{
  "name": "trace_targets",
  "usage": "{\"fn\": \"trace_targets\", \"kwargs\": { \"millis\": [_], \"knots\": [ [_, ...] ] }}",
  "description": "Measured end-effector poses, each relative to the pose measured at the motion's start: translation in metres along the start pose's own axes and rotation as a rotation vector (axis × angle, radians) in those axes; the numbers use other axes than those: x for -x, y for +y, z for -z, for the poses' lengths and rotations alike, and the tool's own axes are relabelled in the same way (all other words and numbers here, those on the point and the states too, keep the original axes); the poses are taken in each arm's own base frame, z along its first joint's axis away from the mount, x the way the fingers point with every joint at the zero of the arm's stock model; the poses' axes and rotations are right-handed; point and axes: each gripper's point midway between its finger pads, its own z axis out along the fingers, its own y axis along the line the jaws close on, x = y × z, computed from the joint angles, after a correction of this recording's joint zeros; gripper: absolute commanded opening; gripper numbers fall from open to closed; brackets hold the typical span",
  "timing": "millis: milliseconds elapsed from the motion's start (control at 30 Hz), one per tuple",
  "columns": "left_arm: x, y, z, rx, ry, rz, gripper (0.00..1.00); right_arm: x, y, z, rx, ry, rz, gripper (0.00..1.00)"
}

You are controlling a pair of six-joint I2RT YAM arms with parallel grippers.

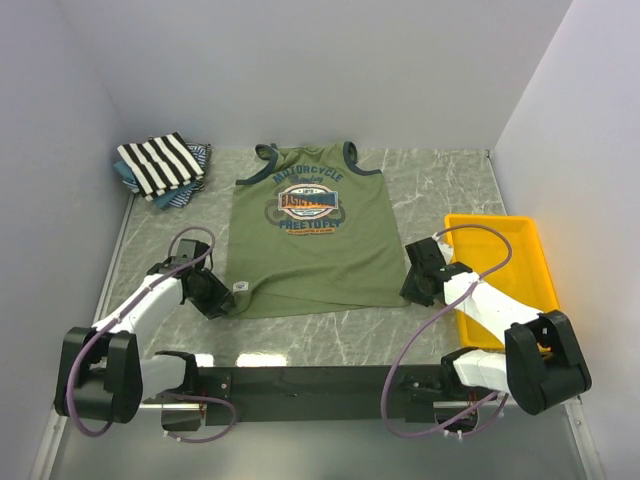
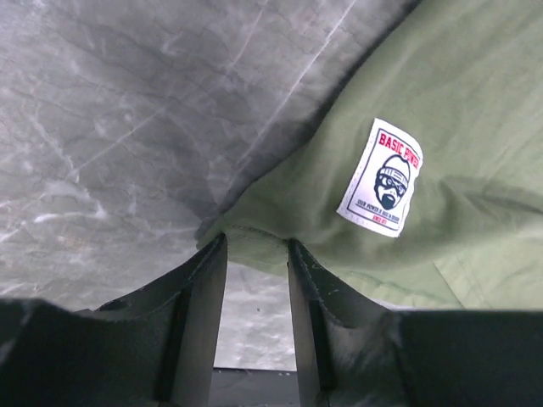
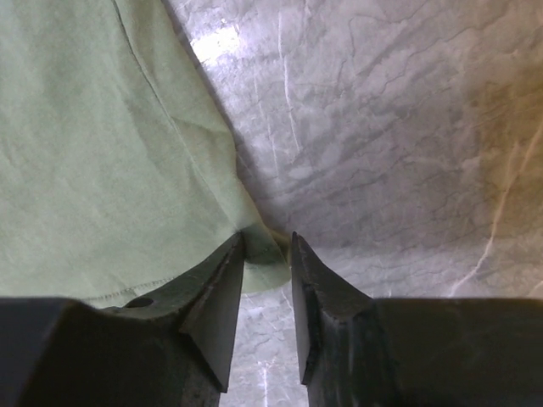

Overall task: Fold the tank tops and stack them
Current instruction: Flatten the tank top out

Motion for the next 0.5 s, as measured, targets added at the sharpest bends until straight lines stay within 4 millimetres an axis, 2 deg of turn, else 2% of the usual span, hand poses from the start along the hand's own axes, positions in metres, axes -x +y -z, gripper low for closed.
{"fn": "trace_targets", "kwargs": {
  "millis": [100,133,167,200,233,267,333,500],
  "knots": [
    [0.0,0.001,-0.003,0.012,-0.01,-0.003,0.41,-0.001,0.001,0.0,0.007,0.008,0.004,0.25],
    [0.001,0.001,-0.004,0.015,-0.013,-0.003,0.4,-0.001,0.002,0.0,0.011,0.009,0.004,0.17],
    [0.001,0.001,-0.005,0.019,-0.013,0.001,0.39,-0.002,0.002,0.0,0.012,0.011,0.008,0.13],
    [0.001,0.001,-0.006,0.021,-0.011,0.001,0.36,-0.002,0.002,0.0,0.013,0.014,0.01,0.1],
    [0.0,0.001,-0.008,0.024,-0.008,0.003,0.22,-0.002,0.003,0.001,0.014,0.015,0.011,0.03],
    [0.001,0.0,-0.009,0.025,-0.006,0.007,0.14,-0.002,0.003,0.002,0.013,0.019,0.017,0.0],
    [0.001,0.0,-0.011,0.031,0.0,-0.001,0.01,0.003,0.005,0.008,0.014,0.017,0.025,0.0],
    [0.004,-0.004,-0.011,0.033,0.001,-0.023,0.01,0.037,0.019,0.033,0.057,-0.051,0.022,0.0]
  ]
}}
